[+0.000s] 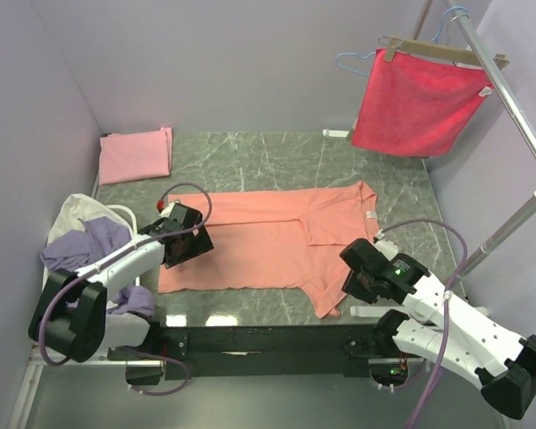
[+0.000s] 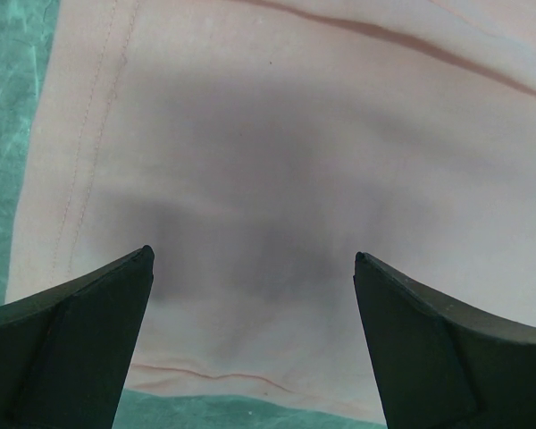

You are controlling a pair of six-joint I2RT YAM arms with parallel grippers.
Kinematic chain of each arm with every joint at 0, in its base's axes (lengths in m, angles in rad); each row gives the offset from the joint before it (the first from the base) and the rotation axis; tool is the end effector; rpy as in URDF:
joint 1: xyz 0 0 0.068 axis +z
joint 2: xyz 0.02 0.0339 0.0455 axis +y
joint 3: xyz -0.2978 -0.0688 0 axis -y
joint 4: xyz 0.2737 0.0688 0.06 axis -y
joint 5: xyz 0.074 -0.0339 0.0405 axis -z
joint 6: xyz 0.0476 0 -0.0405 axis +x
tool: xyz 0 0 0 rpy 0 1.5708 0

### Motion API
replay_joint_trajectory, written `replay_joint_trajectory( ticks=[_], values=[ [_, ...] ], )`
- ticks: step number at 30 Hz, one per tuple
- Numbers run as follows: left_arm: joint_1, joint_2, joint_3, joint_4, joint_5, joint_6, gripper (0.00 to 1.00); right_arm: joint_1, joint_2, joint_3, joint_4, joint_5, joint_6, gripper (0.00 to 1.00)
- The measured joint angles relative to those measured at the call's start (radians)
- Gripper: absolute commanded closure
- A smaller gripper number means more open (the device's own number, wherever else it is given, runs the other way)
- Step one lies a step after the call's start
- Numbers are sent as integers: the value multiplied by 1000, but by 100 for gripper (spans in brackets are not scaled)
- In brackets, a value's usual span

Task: Fold and stack the t-shirts
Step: Grap the side of the flattened tshirt closest away from the robot with both arms

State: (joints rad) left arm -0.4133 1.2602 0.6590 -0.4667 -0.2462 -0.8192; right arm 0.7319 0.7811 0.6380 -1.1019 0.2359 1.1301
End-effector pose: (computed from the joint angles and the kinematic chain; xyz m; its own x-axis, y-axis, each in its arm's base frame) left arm 0.2304 -0.0884 0.1864 -0.7539 -0.4431 -0.4851 -0.3937 0.8958 -0.2063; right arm 0.1015 0.0762 0.2296 -0.8380 0.4293 -0.3368 0.3840 0.9025 0.1950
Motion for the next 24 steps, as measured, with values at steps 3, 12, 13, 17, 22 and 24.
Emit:
replay_joint_trajectory(
  ticks=[3,12,13,17,22,24],
  values=[
    [14,46,23,6,18,23,0,0,28,33,1,27,-7,52],
    [20,272,364,138,145,130,1,-38,253,138,153,88,-187,44],
    [21,316,410,167,156,140,0,-47,288,156,181,92,-206,44],
    [27,461,521,204,209,170,0,-84,356,171,265,79,-269,43],
    [45,602,544,184,261,190,1,-131,357,148,311,48,-315,43],
    [60,616,556,173,278,198,1,-145,352,134,314,37,-323,42]
  ],
)
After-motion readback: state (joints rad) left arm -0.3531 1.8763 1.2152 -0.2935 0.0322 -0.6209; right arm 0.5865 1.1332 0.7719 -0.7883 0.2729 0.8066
